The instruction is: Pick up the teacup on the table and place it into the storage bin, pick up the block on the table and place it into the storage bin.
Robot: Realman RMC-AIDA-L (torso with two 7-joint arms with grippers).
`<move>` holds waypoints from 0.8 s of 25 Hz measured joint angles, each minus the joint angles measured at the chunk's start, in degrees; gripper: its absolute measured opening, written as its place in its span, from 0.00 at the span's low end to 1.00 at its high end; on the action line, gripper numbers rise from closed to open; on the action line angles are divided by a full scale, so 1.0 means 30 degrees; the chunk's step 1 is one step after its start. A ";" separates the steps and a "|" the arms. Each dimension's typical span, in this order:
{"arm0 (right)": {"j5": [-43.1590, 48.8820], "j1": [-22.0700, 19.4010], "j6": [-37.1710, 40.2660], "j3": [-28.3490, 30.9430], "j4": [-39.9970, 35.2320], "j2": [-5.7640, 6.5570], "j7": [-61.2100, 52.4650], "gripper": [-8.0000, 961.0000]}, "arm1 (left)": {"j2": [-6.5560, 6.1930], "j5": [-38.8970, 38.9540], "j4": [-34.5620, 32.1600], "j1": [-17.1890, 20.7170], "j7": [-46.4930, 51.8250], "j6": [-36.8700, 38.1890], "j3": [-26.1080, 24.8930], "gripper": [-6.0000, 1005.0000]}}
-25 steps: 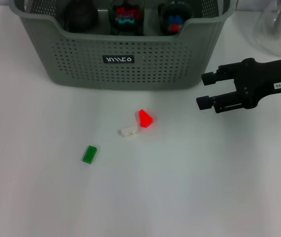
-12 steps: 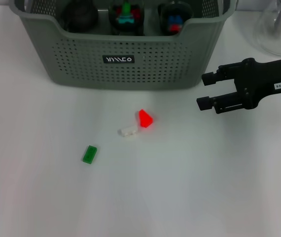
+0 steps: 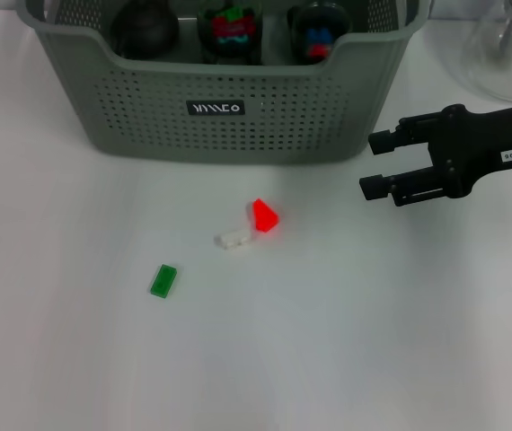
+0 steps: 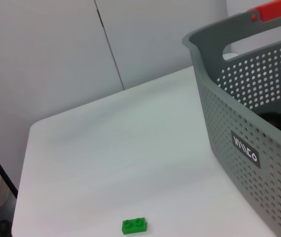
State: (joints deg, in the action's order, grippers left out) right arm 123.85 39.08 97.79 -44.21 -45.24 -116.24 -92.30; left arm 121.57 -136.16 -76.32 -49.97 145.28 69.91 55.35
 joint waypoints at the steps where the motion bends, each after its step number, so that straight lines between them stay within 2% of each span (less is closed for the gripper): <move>1: -0.0022 -0.0010 0.0006 -0.0001 -0.0003 0.0006 0.0010 0.81 | -0.0069 0.1937 -0.0541 0.0619 -0.1033 0.0806 -0.0289 0.88; 3: -0.0034 -0.0040 0.0009 0.0000 -0.0007 0.0013 0.0022 0.81 | -0.0258 0.5621 -0.1437 0.1838 -0.3151 0.2604 -0.0736 0.89; 4: -0.0035 -0.0059 0.0008 0.0000 -0.0008 0.0022 0.0027 0.81 | -0.0414 0.8151 -0.1952 0.2651 -0.4835 0.4381 -0.0855 0.89; 6: -0.0042 -0.0080 0.0013 0.0023 -0.0010 0.0034 0.0031 0.81 | -0.0542 1.0574 -0.2773 0.3572 -0.6414 0.6700 -0.0789 0.89; 8: -0.0044 -0.0078 0.0022 0.0082 -0.0009 0.0022 0.0032 0.81 | -0.0520 1.1447 -0.3651 0.4157 -0.7058 0.8707 -0.0718 0.89; 12: -0.0052 0.0005 0.0040 0.0148 0.0055 -0.0034 -0.0103 0.81 | -0.0445 0.9314 -0.4380 0.4529 -0.7839 1.2188 -0.0054 0.89; 15: -0.0061 0.0124 0.0031 0.0078 0.0101 -0.0113 -0.0310 0.81 | -0.0421 0.6355 -0.4336 0.4534 -0.8070 1.3425 0.1684 0.89; 16: -0.0061 0.0174 0.0009 0.0048 0.0147 -0.0126 -0.0391 0.81 | -0.0421 0.6355 -0.4336 0.4534 -0.8070 1.3425 0.1684 0.89; 17: -0.0055 0.0221 -0.0020 0.0034 0.0185 -0.0141 -0.0509 0.81 | -0.0305 0.3464 -0.4317 0.4454 -0.8165 1.3366 0.3714 0.89; 20: -0.0056 0.0304 0.0010 0.0023 0.0211 -0.0215 -0.0764 0.81 | 0.0038 -0.0093 -0.4189 0.4190 -0.8197 1.2885 0.6018 0.89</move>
State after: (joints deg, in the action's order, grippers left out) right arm 123.68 39.99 97.82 -44.14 -44.61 -116.88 -94.59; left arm 121.68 -136.44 -88.89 -37.40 120.69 108.57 73.41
